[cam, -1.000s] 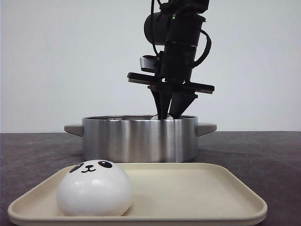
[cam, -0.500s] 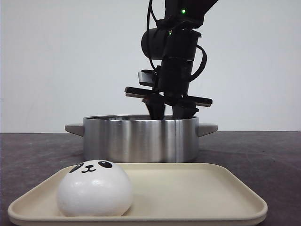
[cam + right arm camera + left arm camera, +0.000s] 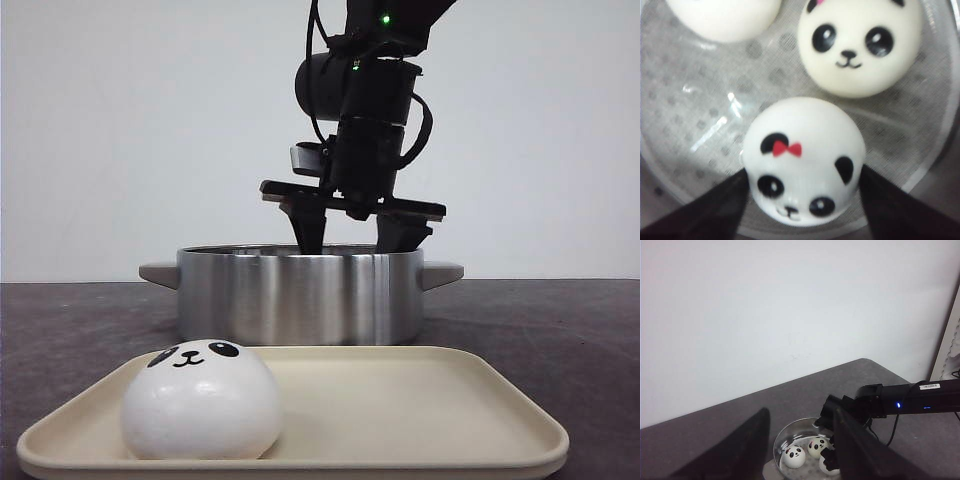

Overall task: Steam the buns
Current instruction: 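Raise the right gripper out of the pot and away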

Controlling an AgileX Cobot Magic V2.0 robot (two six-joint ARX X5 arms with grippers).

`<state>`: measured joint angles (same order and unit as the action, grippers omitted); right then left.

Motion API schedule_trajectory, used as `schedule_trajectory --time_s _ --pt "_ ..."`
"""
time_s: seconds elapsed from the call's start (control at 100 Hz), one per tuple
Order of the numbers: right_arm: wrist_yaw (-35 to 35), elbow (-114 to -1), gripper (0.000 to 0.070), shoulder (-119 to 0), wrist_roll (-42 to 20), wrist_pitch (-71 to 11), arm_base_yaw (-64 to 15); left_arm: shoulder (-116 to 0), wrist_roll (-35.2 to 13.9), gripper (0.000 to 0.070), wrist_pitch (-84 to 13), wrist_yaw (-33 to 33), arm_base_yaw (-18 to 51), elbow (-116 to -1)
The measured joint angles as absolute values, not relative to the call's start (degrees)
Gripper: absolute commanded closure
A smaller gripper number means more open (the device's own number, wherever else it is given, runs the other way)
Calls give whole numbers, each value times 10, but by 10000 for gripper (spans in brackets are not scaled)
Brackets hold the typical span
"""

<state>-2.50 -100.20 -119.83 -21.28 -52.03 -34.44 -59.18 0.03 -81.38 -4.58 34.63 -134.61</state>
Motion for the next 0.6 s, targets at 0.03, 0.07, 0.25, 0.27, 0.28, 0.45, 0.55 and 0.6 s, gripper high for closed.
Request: schedule_trajectory --time_s 0.03,0.07,0.25,0.27,0.28,0.45,0.55,0.6 --pt "-19 -1006 142 -1198 -213 -522 -344 -592 0 480 -814 -46 346 -1346" --pt "-13 -1011 140 -1198 -215 -522 -344 -592 0 480 -814 -46 346 -1346" --pt "-13 -1028 135 -1198 -215 -522 -343 -592 0 480 -814 -46 346 -1346" --pt "-13 -1029 135 -1198 -215 -523 -342 -592 0 480 -814 -46 346 -1346" --pt "-13 -1030 135 -1198 -215 -524 -342 -592 0 480 -814 -46 346 -1346" --pt "-13 -1075 137 -1198 -206 -538 -342 -592 0 480 -814 -46 346 -1346" --pt "-6 -1136 159 -1195 -181 -550 -343 -592 0 480 -814 -46 346 -1341" --pt "8 -1159 200 -1183 -169 -550 -347 -591 -3 480 -814 -46 346 -1334"
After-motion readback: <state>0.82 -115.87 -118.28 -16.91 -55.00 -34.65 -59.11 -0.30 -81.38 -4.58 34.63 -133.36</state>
